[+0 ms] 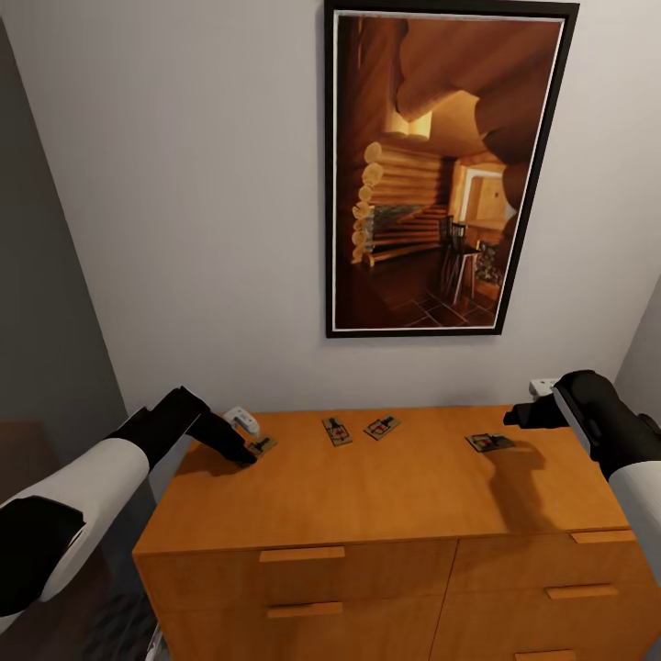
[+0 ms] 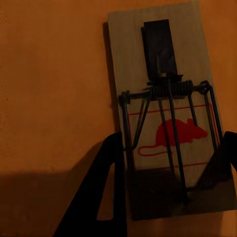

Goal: Take the four mousetraps from the cabinet in the bathroom and place them on the bathroom floor. Make sure all four end up on the same floor surface, and ensure that at least two of them are either under or directly next to the same bathroom sink.

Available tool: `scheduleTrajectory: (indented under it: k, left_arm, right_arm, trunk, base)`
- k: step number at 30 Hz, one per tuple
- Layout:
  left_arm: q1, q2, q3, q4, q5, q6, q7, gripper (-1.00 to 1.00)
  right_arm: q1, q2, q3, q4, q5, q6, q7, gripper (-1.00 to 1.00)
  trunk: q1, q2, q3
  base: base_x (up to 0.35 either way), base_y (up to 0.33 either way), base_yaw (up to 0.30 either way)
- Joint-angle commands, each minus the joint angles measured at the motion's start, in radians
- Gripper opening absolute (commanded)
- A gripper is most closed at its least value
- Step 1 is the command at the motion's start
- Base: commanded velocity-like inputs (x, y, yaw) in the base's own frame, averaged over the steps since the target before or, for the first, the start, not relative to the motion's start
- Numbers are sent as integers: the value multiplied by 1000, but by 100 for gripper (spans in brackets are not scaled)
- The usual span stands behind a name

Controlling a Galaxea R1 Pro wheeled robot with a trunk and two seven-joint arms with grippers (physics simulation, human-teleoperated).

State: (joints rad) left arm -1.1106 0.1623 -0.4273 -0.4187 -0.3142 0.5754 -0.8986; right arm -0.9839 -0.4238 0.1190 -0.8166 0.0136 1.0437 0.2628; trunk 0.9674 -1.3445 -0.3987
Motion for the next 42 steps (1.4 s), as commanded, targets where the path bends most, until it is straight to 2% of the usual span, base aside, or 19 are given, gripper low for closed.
scheduleTrajectory:
  k: [1, 20, 42]
  left_arm:
    - [26, 0, -5, -2, -9, 7, -8, -100]
    - [26, -1, -5, -3, -8, 8, -9, -100]
    - [26, -1, -3, -8, -6, 9, -17, -100]
  right_arm:
    - [-1, -1, 4, -1, 2, 4, 3, 100]
    - [-1, -13, 4, -3, 2, 4, 3, 100]
    - [-1, -15, 3, -3, 1, 4, 3, 100]
  trunk:
    - [0, 0, -2]
    - [0, 0, -2]
    - [-84, 154, 67]
  base:
    - [0, 0, 0]
    - [0, 0, 0]
    - [0, 0, 0]
